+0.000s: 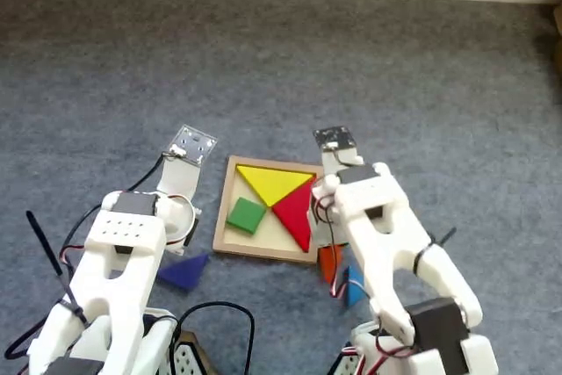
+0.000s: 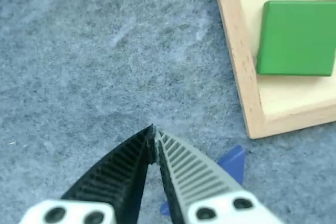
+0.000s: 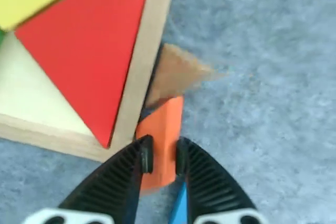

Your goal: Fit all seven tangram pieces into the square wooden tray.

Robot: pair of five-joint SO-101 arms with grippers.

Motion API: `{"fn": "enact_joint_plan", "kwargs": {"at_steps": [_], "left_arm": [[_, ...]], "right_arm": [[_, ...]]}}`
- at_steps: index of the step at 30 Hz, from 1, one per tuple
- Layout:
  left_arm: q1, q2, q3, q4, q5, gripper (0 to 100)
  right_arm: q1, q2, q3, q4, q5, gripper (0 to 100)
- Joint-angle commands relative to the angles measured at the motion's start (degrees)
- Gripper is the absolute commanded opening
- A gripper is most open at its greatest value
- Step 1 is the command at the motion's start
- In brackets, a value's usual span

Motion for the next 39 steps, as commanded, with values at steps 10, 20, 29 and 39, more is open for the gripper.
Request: {"fn": "enact_joint_plan", "kwargs": {"at_steps": [10,20,29,39], "left_arm": [[-0.7,-1.5,-0.1,-0.7,0.1,1],[-0.7,-1.5,-0.1,-0.7,0.1,1],[-0.7,-1.5,0.0,-0.7,0.1,1],[-0.7,-1.5,0.0,-0.7,0.0,1]], "right_arm": [[2.2,-3.9,-18.6,19.5,1.8,0.5],[-6.6,-24.8,-18.6,18.2,-8.2,0.9],[-15.3,-25.5,-11.0,-1.1,-12.7,0.6],[-15.5,-25.6,6.4,-25.7,-36.4,0.5]]}}
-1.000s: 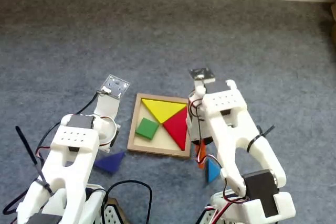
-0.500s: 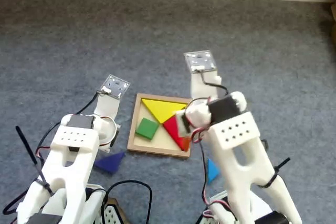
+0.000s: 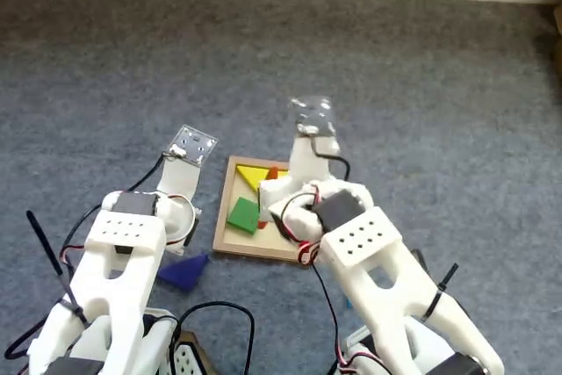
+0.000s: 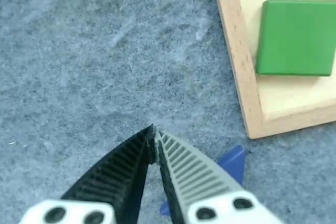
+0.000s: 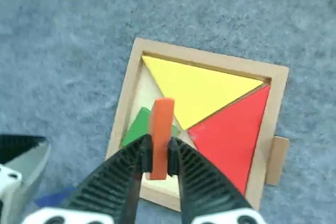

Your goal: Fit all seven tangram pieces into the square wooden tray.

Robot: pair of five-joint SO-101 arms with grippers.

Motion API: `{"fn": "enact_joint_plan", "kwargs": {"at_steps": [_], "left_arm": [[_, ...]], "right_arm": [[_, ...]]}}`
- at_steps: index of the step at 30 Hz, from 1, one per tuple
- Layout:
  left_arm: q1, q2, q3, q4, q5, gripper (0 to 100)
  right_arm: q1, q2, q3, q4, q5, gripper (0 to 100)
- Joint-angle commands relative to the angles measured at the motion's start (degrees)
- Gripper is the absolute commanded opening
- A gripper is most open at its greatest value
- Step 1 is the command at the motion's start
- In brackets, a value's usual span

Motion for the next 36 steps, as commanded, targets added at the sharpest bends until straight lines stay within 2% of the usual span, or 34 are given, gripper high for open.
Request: {"fn": "enact_joint_plan", "kwargs": {"at_steps": [1,7,11,16,18,22,27,31,36], "left_arm": [[-0.7,-1.5,0.0,-0.7,0.0,1],[-0.7,-1.5,0.0,-0.7,0.0,1],[-0.7,-1.5,0.0,-0.7,0.0,1],[-0.7,-1.5,0.0,-0.7,0.0,1],[-0.7,-1.5,0.0,-0.7,0.0,1],[-0.7,-1.5,0.0,-0.7,0.0,1],[-0.7,-1.5,0.0,-0.7,0.0,1],[-0.7,-1.5,0.0,-0.7,0.0,1],[-0.7,-1.5,0.0,-0.7,0.0,1]], "right_arm": [[-0.5,-2.4,2.4,-8.0,-10.6,0.5],[-0.5,-2.3,7.7,-12.4,-18.0,0.7],[-0.6,-2.2,10.9,-13.8,-18.4,2.3],[-1.0,-2.4,11.6,-13.6,-18.3,20.4],[-1.8,-2.9,11.6,-13.1,-17.7,23.6],[-2.1,-3.0,9.1,-5.6,-13.8,19.3],[0.4,-3.6,0.4,-0.4,-7.3,0.0],[1.1,-1.2,-3.3,-1.2,-2.9,0.5],[1.2,8.0,-4.4,-8.4,0.4,0.3]]}}
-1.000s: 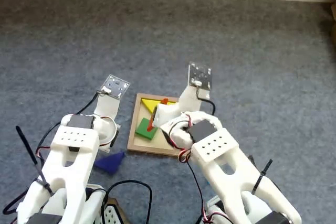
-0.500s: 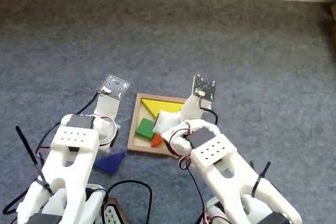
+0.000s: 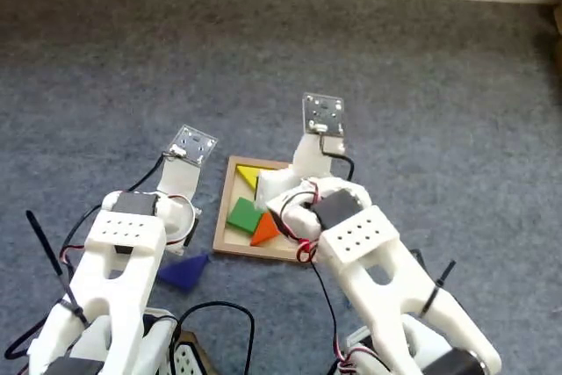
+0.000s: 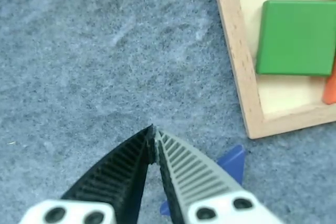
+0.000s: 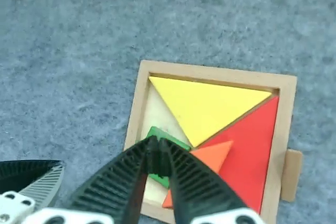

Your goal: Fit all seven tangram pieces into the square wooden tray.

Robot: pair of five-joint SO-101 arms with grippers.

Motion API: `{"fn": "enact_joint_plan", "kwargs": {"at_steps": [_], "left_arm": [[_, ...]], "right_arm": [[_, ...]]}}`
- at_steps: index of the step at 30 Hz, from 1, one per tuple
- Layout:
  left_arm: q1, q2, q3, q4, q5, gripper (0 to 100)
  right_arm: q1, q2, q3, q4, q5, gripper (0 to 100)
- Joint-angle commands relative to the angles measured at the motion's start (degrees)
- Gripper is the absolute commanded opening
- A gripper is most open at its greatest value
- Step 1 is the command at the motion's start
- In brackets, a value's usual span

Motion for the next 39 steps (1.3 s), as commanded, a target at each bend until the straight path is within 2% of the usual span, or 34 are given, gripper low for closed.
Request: {"fn": "enact_joint_plan", "kwargs": {"at_steps": [1,5,13,21,29,32,39], "left_arm": [[-0.7,-1.5,0.0,-0.7,0.0,1],[-0.7,-1.5,0.0,-0.7,0.0,1],[-0.7,-1.5,0.0,-0.7,0.0,1],[-0.7,-1.5,0.0,-0.7,0.0,1],[-0.7,-1.5,0.0,-0.7,0.0,1],[-0.7,-1.5,0.0,-0.7,0.0,1],[-0.7,-1.5,0.0,-0.7,0.0,1]], "right_arm": [[0.9,6.3,-3.2,-4.8,3.0,0.3],[2.2,11.9,-3.2,-5.1,4.7,0.3],[7.8,12.4,-2.5,-4.6,10.1,0.3],[7.9,12.2,-2.9,10.3,15.3,0.3],[7.3,10.8,-13.5,10.0,15.4,0.3],[5.3,12.2,-15.7,5.5,15.4,0.3],[3.6,18.5,-9.3,-4.2,15.4,0.3]]}}
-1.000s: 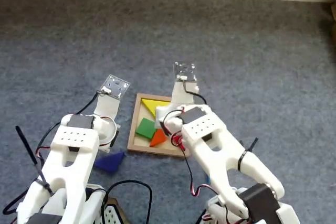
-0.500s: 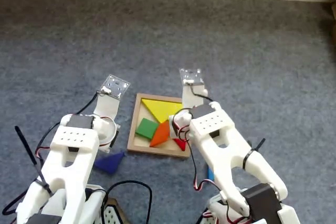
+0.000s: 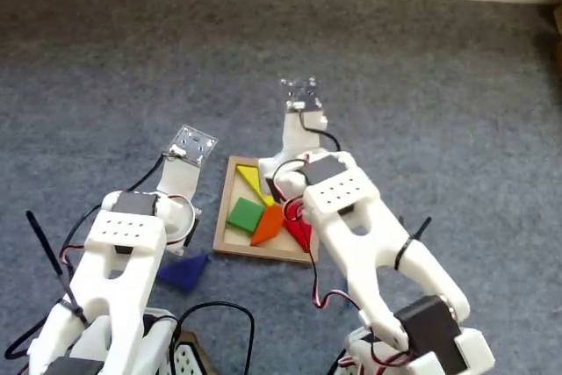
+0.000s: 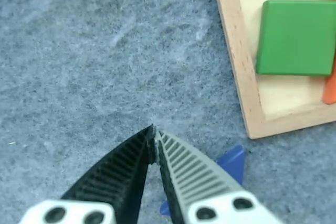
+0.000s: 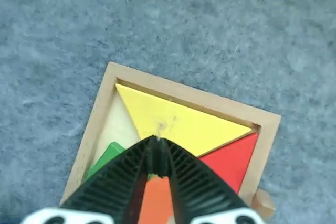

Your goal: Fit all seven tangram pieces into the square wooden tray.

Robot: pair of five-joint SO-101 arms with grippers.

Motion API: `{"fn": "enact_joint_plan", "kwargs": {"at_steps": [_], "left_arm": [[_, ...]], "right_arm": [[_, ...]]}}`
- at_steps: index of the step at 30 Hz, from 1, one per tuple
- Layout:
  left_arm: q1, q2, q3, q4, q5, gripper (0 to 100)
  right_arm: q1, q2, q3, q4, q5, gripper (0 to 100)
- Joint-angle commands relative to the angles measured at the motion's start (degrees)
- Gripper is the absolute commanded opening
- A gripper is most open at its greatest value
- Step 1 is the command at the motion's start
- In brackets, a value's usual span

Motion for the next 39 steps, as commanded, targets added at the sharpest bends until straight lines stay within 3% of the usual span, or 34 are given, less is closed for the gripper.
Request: {"fn": "enact_joint_plan", "kwargs": {"at_steps": [1,16,21,25,34,39], "left_arm": [[-0.7,-1.5,0.0,-0.7,0.1,1],[-0.7,-1.5,0.0,-0.7,0.1,1],[-0.7,-1.5,0.0,-0.7,0.1,1],[-0.7,-1.5,0.0,-0.7,0.1,1],[-0.7,-1.5,0.0,-0.7,0.1,1],[-0.7,-1.5,0.0,-0.7,0.1,1]], "right_arm": [[-0.5,1.1,1.5,-3.3,0.6,0.3],[-1.0,-11.9,13.1,10.6,1.1,0.3],[-4.5,-17.4,13.1,13.6,1.1,0.3],[-7.5,-19.8,12.7,12.9,0.7,0.3],[-12.4,-16.7,18.8,-2.2,0.6,0.3],[-11.4,-10.9,20.1,-3.3,0.6,0.3]]}}
